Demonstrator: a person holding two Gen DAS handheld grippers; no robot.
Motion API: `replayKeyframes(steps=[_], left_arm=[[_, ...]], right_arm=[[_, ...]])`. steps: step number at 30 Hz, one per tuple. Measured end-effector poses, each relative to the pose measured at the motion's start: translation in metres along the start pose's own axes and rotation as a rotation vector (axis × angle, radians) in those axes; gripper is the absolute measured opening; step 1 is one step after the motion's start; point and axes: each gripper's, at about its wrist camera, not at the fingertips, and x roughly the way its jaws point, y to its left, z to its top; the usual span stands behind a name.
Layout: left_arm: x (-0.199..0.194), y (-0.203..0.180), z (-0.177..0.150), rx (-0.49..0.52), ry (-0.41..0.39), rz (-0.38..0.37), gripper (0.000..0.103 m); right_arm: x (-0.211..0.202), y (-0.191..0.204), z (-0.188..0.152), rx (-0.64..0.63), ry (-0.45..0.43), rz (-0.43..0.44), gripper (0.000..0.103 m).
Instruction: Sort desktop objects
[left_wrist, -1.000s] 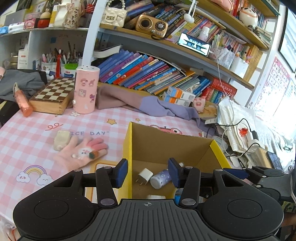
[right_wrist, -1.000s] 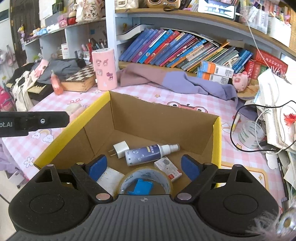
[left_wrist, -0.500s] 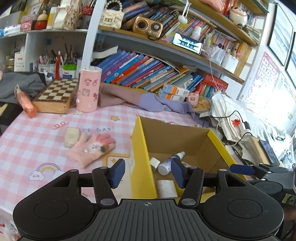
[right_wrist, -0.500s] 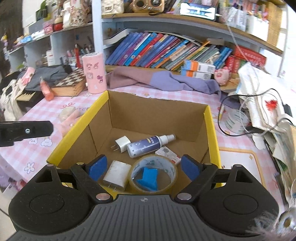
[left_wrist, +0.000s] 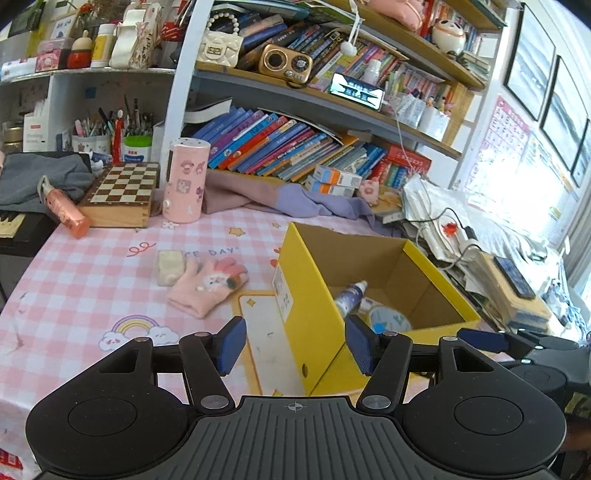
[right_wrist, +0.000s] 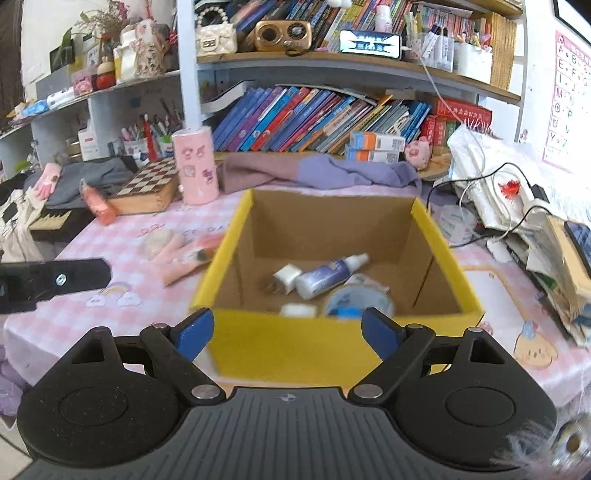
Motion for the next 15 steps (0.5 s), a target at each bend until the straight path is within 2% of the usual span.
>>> replayKeyframes(steps=[11,15], left_arm=[[-0.03,0.031,-0.022,0.033,0.05,-0.032,0.061],[-0.037,0.038,-0.031,0.057,0.083,-0.012,0.072]], right_arm=[[-0.025,0.056,-0.033,0.043,0.026,-0.03,0.086],[-0.025,0.071,-0.045,0.051,0.064,-0.02,0.086]])
